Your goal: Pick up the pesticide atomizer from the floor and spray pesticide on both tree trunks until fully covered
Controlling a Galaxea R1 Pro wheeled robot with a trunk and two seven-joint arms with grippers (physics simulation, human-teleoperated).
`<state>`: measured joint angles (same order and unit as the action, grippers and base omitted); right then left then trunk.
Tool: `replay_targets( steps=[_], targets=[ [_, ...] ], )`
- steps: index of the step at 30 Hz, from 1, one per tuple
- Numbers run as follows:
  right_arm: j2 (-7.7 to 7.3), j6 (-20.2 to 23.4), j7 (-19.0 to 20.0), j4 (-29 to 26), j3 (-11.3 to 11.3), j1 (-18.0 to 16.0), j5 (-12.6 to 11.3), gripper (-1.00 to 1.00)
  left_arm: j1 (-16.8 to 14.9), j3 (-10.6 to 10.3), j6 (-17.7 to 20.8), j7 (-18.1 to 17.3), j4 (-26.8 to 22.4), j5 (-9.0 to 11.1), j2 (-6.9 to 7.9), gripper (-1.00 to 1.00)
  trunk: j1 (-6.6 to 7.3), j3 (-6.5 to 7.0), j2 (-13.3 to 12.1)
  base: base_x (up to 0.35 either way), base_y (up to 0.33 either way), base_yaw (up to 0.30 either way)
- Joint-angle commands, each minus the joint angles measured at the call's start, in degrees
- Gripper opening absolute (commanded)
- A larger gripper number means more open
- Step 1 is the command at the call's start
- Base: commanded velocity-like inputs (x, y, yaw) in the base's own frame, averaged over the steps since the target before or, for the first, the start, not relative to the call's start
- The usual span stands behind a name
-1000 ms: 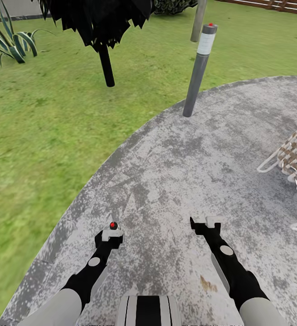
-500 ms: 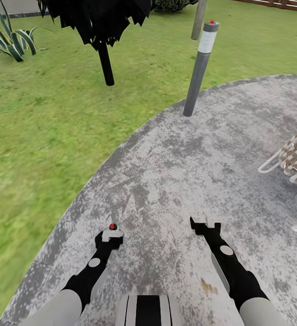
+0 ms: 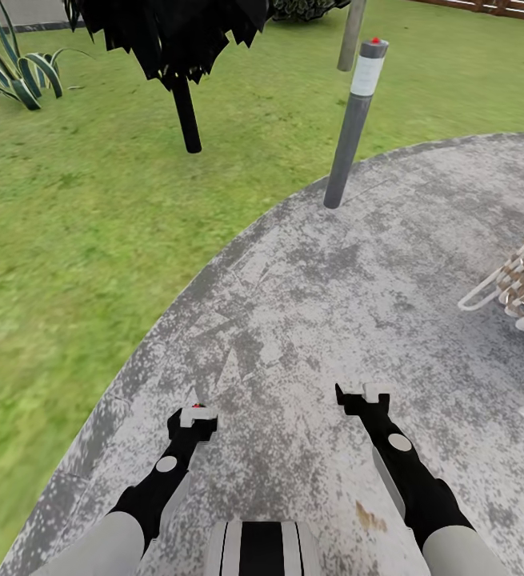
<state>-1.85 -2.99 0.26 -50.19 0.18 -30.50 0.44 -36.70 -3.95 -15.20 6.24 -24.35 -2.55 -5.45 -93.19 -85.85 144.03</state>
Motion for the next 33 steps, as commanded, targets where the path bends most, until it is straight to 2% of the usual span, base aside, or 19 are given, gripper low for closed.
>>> replay_targets(
  steps=[1, 33],
  targets=[
    [0.0, 0.0, 0.0, 0.0, 0.0, 0.0, 0.0, 1.0, 0.0, 0.0, 0.0, 0.0, 0.0, 0.0, 0.0, 1.0, 0.0, 0.0, 0.0, 0.136, 0.0, 0.0],
    [0.0, 0.0, 0.0, 0.0, 0.0, 0.0, 0.0, 1.0, 0.2, 0.1, -0.1, 0.0, 0.0, 0.0, 0.09, 1.0, -0.05, -0.44, 0.0, 0.009, 0.0, 0.0]
  ],
)
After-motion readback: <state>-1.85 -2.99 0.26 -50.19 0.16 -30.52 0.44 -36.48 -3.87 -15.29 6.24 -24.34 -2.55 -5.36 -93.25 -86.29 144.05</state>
